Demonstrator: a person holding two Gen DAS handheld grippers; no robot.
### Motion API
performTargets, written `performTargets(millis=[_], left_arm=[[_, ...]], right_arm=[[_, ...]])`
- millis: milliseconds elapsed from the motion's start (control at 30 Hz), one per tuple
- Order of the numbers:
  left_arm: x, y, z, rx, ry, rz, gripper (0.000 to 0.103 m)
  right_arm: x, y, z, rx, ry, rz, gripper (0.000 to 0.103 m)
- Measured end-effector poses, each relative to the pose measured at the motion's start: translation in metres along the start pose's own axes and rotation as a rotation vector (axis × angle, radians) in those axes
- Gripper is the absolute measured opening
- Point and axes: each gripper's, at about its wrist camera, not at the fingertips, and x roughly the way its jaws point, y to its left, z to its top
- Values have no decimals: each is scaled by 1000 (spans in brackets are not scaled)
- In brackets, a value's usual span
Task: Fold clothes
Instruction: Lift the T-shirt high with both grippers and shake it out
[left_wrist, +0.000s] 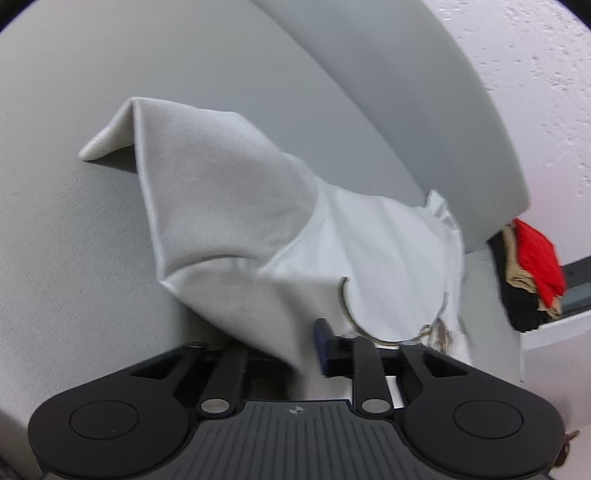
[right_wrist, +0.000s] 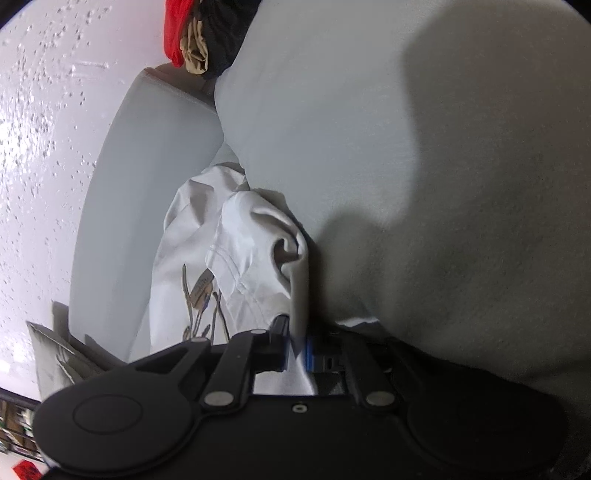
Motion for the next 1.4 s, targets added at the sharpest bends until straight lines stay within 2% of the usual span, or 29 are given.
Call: performTargets(millis=[133, 267, 300, 400, 500, 600, 700, 733, 867, 967, 1033, 1100, 1200, 1267, 1333, 1400], left_arm=[[-26, -18, -7, 91, 10, 41, 3], [-61, -49, 3, 140, 10, -32, 2], [-74, -62, 13, 143, -15, -57, 2], [-123, -97, 39, 151, -114, -148, 1], [-190, -117, 44, 168, -246, -273, 1], [-258, -138, 48, 185, -379, -399, 1], [-323, -159, 45, 214, -506, -513, 1], [-346, -167, 35, 252, -555, -541, 1], [-422, -190, -1, 391, -772, -599, 1], [-458, -193, -8, 416, -844, -634, 1], [-464, -195, -5, 422, -852, -631, 2], [-457, -201, 5, 421, -837, -604, 2], [-399, -215, 39, 401, -762, -486, 2], [-355, -211, 69, 370, -668, -400, 2], [-302, -213, 105, 331, -548, -309, 2], [-256, -212, 137, 295, -471, -221, 1]], right_arm=[[-21, 18, -3, -27, 28, -49, 2], [-42, 44, -2, 61, 131, 74, 2], [-46, 59, 2, 62, 143, 112, 2], [-74, 113, 26, 12, 102, 225, 2], [-126, 164, 62, -10, -18, 382, 2], [-204, 191, 81, -71, -209, 549, 2], [-255, 198, 83, -78, -274, 630, 2], [-269, 201, 82, -78, -277, 658, 2], [-335, 227, 71, -195, -413, 796, 2], [-368, 243, 66, -275, -477, 850, 2], [-382, 255, 65, -323, -506, 872, 2], [-379, 267, 67, -357, -524, 856, 2], [-344, 284, 82, -364, -505, 790, 2], [-305, 292, 99, -339, -456, 716, 2], [-251, 300, 115, -315, -387, 607, 2], [-194, 309, 129, -313, -332, 489, 2]])
